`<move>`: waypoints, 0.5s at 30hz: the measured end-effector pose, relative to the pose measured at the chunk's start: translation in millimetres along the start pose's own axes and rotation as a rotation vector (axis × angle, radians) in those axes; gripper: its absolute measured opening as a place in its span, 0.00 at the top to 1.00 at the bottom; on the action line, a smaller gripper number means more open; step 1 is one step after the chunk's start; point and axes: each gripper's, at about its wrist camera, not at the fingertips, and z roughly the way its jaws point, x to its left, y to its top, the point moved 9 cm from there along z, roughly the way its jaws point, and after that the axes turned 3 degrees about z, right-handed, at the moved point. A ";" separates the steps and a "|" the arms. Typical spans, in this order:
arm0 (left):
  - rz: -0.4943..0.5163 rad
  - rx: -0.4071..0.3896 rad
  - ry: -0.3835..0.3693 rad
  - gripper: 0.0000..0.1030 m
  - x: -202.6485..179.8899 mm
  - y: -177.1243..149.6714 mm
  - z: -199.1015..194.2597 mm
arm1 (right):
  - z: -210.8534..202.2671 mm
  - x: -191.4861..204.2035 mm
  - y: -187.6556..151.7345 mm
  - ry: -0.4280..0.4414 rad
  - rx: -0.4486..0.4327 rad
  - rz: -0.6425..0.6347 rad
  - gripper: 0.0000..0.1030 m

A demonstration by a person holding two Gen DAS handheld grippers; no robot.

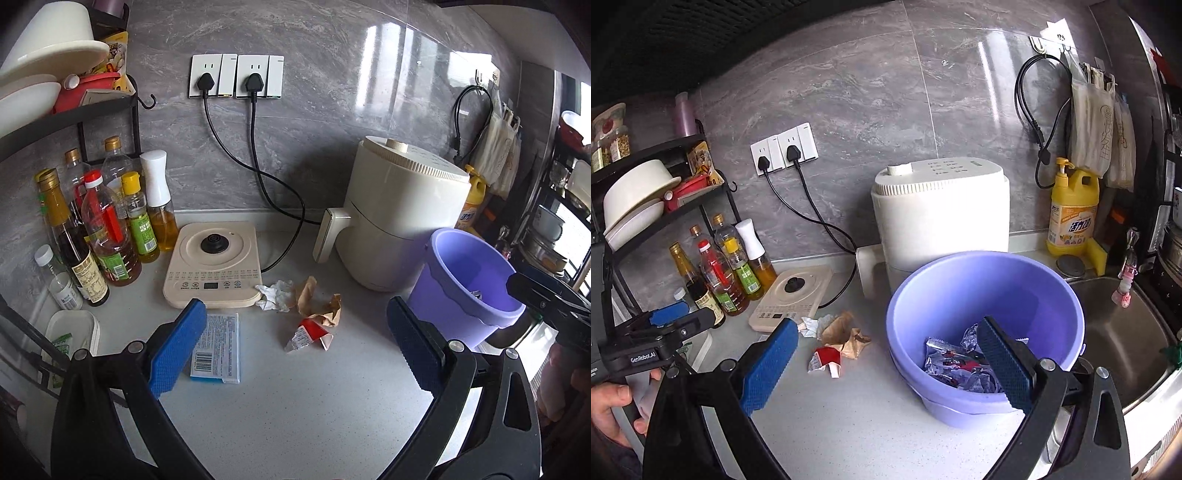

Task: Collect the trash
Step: 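Move both open tools back to the counter toward the blue-and-white box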

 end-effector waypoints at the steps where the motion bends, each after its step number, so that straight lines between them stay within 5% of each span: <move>1: -0.007 0.002 0.008 0.06 5.1 -2.0 -0.5 | 1.7 7.4 -0.9 0.011 0.003 -0.013 0.08; 15: -0.091 0.075 0.050 0.06 56.2 -34.4 17.6 | 51.5 91.2 -22.9 0.156 0.111 -0.151 0.08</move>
